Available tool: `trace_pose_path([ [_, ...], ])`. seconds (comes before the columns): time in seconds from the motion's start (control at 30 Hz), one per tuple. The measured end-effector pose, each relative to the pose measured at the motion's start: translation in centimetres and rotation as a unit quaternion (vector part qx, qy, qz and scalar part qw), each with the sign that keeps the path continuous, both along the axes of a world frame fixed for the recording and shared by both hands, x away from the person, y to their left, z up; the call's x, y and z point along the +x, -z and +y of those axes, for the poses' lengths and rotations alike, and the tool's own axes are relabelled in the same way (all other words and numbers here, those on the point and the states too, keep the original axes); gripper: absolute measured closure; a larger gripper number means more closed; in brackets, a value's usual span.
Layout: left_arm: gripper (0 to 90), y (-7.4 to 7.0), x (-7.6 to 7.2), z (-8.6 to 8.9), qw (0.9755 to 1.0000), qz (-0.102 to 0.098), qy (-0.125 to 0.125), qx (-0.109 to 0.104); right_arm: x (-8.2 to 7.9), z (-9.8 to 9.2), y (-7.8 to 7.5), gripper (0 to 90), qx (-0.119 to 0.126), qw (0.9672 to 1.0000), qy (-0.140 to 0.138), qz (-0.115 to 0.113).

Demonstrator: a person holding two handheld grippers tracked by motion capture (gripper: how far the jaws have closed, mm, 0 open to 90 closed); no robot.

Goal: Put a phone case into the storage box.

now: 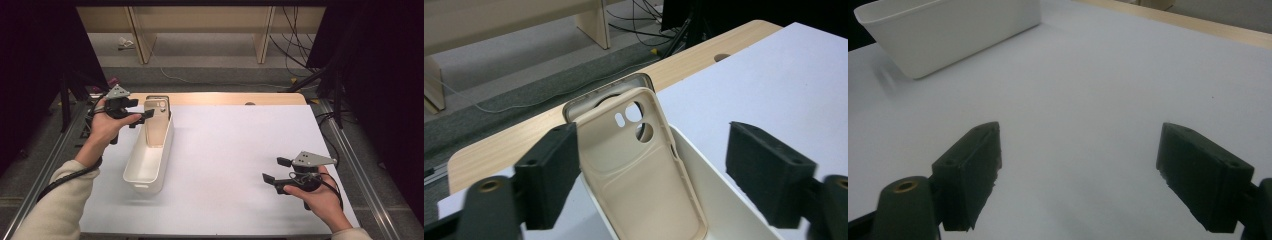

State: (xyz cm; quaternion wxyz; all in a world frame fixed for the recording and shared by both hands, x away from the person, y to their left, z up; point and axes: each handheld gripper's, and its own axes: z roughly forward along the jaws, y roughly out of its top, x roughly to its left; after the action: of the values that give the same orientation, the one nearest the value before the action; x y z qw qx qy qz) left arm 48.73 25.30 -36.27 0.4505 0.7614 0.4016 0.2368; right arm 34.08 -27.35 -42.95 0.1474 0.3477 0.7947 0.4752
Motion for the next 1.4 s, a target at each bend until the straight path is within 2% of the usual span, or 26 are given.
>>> trace_pose_path([
  [0.1,17.3,-0.1,-0.8,0.0,0.9999,-0.012,-0.006,-0.003,0.0,0.0,0.0,18.9,0.000,1.0000,0.000,0.000],
  [0.2,14.9,-0.1,-1.5,0.1,0.9999,-0.012,-0.007,-0.009,0.0,0.0,0.0,18.9,0.001,1.0000,0.000,0.000],
  [0.37,6.3,0.2,-2.7,0.1,0.9999,-0.005,-0.010,0.001,0.0,0.0,0.0,18.8,0.000,1.0000,0.000,0.000],
  [0.5,3.6,0.5,-3.7,0.2,0.9999,-0.002,-0.010,-0.004,0.0,0.0,0.0,18.6,-0.001,1.0000,0.001,0.001],
  [0.63,2.5,0.7,-4.9,0.1,0.9996,-0.005,-0.005,-0.028,0.0,0.0,0.0,18.5,-0.001,1.0000,0.001,0.000],
  [0.93,1.7,0.8,-7.0,0.1,0.9995,-0.014,0.002,-0.030,0.0,0.0,0.0,18.5,-0.001,1.0000,0.001,0.000],
  [1.17,1.7,0.9,-8.5,-0.3,0.9984,-0.021,0.014,-0.050,0.0,0.1,0.0,18.5,-0.001,1.0000,0.000,-0.001],
  [1.4,1.7,1.3,-9.3,-0.7,0.9984,-0.021,0.023,-0.047,0.1,0.1,0.0,18.6,-0.001,1.0000,0.001,0.000],
])
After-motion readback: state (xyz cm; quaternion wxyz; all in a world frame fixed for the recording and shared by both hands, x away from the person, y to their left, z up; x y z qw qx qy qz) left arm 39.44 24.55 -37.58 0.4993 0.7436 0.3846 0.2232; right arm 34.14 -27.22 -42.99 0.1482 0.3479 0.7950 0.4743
